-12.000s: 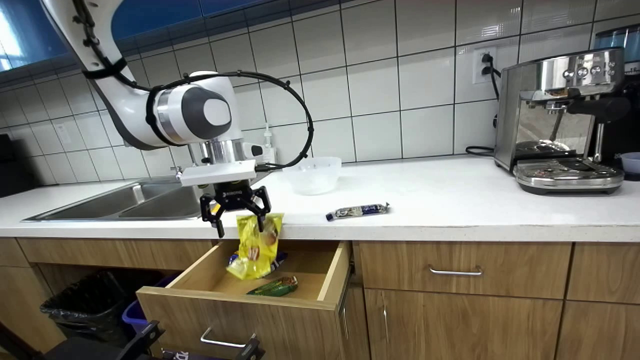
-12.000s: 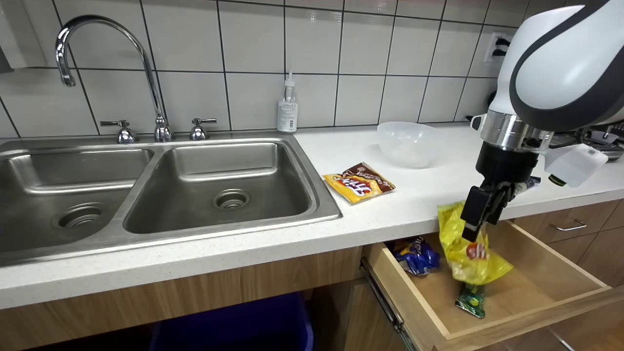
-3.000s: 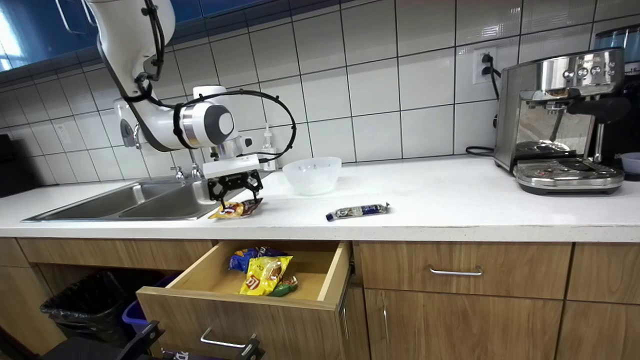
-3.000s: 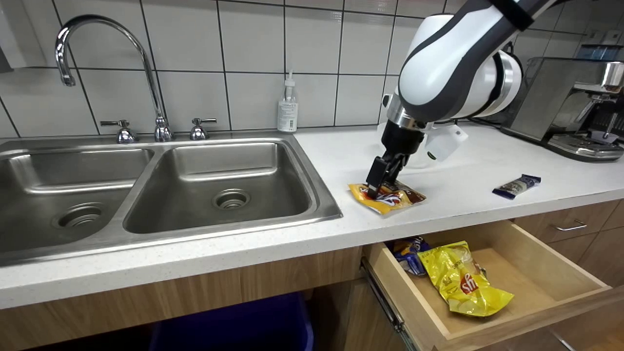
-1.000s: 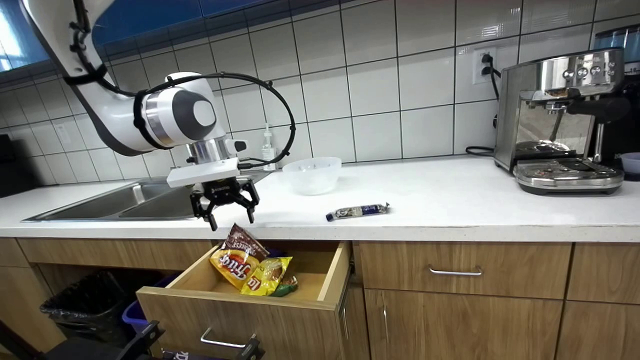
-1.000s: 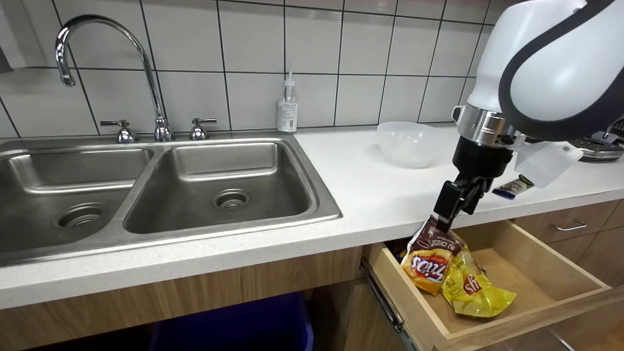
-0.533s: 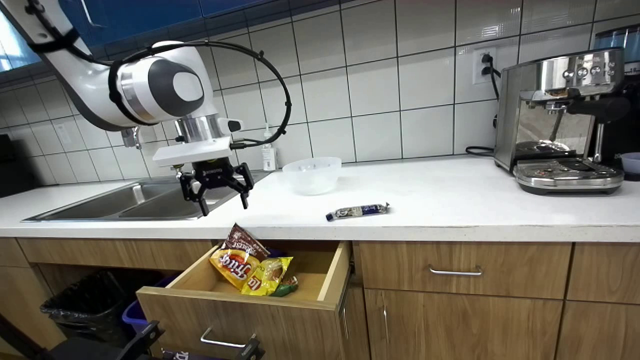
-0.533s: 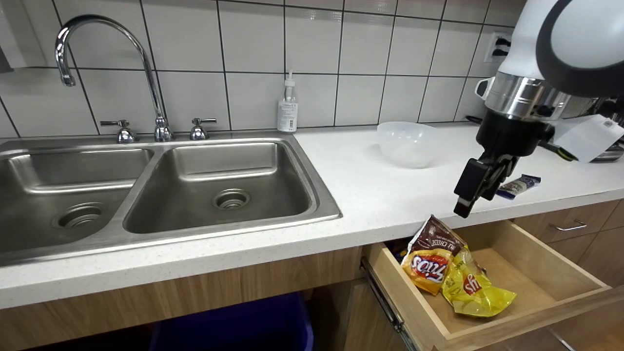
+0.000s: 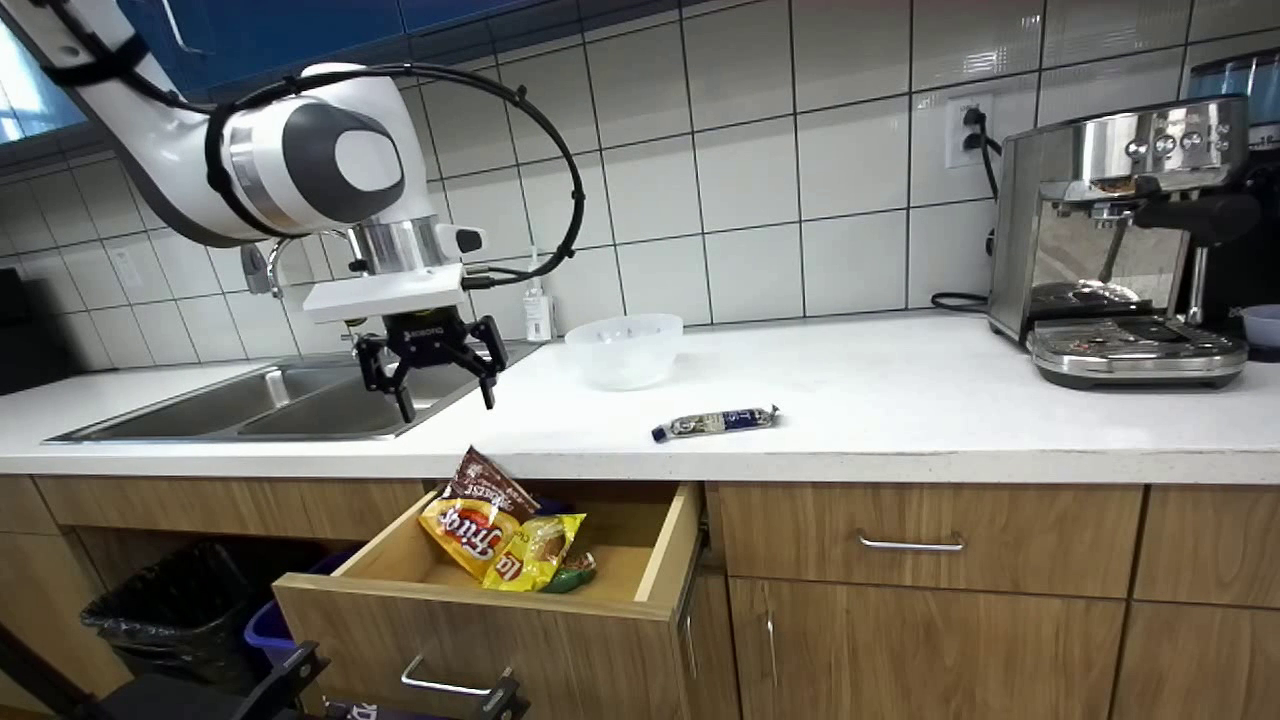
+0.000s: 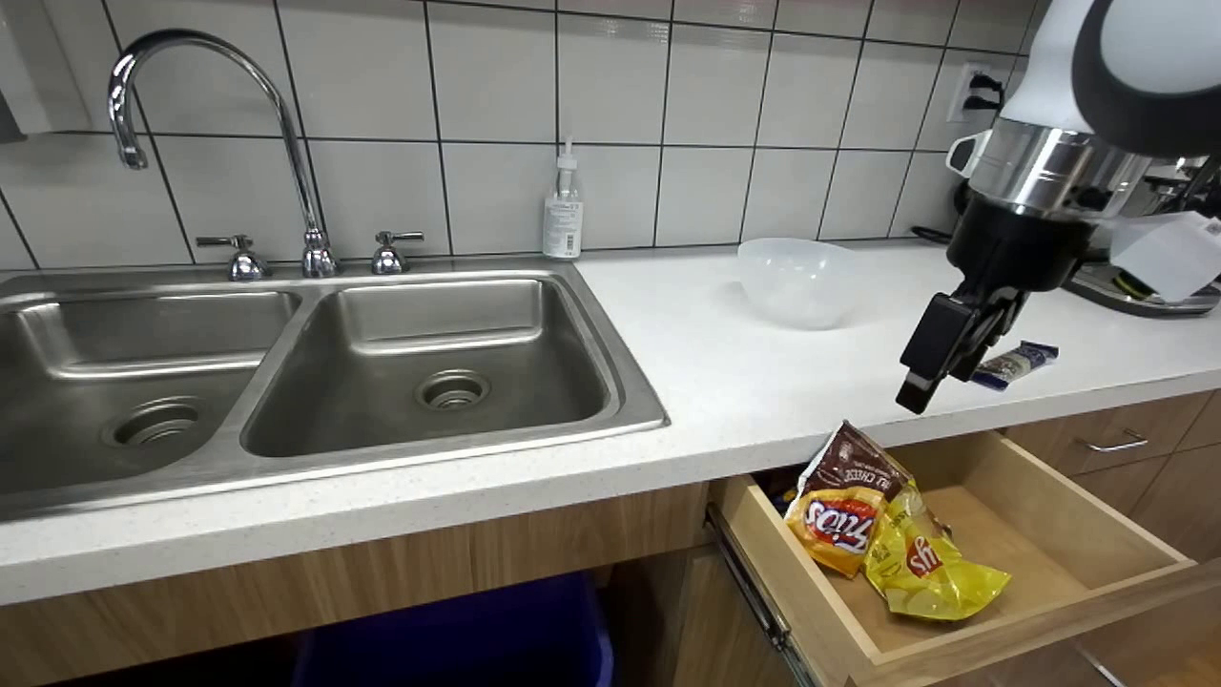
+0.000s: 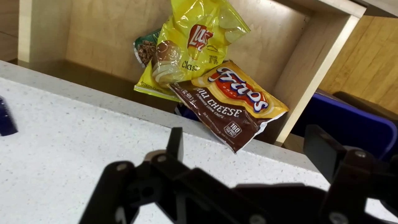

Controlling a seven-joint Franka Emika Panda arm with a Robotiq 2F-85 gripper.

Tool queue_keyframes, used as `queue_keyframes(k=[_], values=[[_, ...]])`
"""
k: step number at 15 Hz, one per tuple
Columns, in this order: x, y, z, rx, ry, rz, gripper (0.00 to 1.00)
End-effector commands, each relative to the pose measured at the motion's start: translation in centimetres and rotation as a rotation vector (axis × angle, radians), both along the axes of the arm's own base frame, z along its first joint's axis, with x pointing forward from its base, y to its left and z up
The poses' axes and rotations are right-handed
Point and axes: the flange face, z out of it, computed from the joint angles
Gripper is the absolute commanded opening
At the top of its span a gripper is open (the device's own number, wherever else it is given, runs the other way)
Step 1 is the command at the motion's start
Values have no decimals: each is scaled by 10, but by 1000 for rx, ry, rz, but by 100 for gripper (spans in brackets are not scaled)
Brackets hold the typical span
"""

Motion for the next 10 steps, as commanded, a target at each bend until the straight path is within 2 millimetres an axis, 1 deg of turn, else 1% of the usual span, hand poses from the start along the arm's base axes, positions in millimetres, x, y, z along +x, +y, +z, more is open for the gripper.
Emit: queue_keyframes(k=[1,5,10], values=[[14,6,-9,30,-7,50,100],[32,16,-24,54,-9,83,100],[56,34,-38,66,0,138,100]])
